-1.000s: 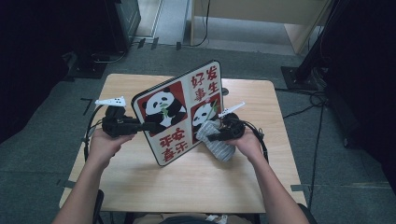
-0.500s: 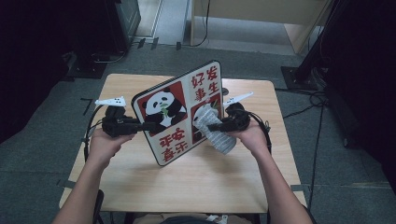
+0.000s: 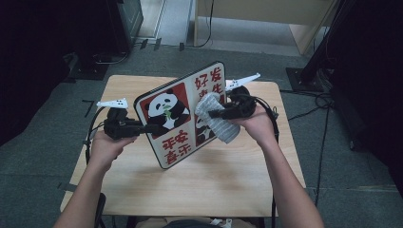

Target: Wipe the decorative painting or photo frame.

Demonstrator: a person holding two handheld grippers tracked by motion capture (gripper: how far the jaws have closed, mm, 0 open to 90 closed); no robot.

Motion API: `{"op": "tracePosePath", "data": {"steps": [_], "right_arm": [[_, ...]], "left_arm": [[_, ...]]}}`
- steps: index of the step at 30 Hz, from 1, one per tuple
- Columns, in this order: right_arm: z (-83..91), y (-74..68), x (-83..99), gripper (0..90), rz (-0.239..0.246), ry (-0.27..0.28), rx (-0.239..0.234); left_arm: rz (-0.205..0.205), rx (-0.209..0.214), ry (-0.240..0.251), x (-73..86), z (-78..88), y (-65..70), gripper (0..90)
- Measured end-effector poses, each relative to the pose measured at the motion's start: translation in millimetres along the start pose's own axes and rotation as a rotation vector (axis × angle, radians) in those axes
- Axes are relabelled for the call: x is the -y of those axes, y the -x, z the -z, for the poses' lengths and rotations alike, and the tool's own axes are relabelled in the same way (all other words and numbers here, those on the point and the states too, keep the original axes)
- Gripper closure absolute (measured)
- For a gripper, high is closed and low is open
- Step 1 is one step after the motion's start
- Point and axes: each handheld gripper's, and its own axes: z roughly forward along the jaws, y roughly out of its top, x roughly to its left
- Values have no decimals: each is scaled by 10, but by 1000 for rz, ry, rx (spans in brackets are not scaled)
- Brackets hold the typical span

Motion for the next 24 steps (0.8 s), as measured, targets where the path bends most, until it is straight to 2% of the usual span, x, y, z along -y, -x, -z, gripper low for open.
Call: {"op": "tracePosePath", "data": {"steps": [6, 10, 13, 17, 20, 24], "right_arm": [[167, -104, -374, 673, 31, 24, 16], [227, -205, -622, 670, 62, 24, 21], [279, -281, -840, 670, 99, 46, 26], [310, -378, -1065, 669, 122, 58, 35], [253, -387, -1138, 669, 131, 47, 40], [138, -376, -1123, 669, 130, 22, 28]], "left_arm": [[-1, 1, 0, 1, 1, -1, 753], [4, 3, 4, 2, -1, -3, 752], [6, 2, 3, 3, -1, -2, 752], [10, 6, 6, 5, 0, -7, 752], [10, 8, 8, 8, 0, -11, 751], [7, 13, 8, 10, 3, -22, 750]]}}
